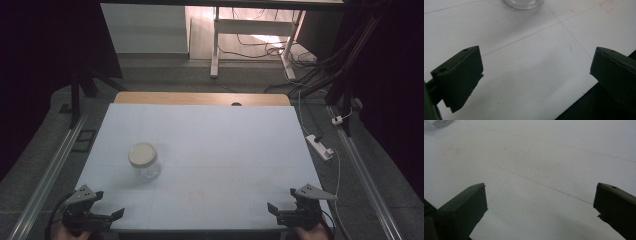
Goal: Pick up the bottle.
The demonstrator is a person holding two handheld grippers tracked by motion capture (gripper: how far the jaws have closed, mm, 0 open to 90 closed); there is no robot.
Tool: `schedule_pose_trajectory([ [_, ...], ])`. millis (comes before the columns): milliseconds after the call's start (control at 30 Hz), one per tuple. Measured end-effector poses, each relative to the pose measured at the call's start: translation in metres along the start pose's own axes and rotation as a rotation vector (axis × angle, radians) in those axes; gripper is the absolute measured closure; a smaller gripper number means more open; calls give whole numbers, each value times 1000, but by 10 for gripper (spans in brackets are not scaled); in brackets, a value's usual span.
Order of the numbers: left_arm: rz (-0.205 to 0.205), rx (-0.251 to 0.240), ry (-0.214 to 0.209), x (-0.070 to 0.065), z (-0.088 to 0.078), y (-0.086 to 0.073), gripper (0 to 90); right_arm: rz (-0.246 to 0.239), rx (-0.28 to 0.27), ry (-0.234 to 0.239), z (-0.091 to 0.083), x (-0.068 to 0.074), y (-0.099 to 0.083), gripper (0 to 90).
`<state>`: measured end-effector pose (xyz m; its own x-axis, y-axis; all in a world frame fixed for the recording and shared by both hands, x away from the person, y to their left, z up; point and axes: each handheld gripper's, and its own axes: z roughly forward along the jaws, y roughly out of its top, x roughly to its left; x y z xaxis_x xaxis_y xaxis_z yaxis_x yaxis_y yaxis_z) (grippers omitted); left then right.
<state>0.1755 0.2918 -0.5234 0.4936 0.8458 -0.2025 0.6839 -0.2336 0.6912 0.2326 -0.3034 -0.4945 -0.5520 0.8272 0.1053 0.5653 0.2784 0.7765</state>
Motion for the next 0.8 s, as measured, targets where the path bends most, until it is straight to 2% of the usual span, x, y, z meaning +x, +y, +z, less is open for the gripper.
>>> schedule_pose_trajectory([
  [367, -8, -1, -31, 2, 0, 0, 0, -18, 13, 15, 1, 1, 0, 0],
  [700, -1, 7, -24, 0, 0, 0, 0, -23, 22, 20, 2, 2, 1, 0],
  [800, -3, -3, -29, 1, -1, 0, 0, -29, 27, 21, 3, 2, 1, 0],
])
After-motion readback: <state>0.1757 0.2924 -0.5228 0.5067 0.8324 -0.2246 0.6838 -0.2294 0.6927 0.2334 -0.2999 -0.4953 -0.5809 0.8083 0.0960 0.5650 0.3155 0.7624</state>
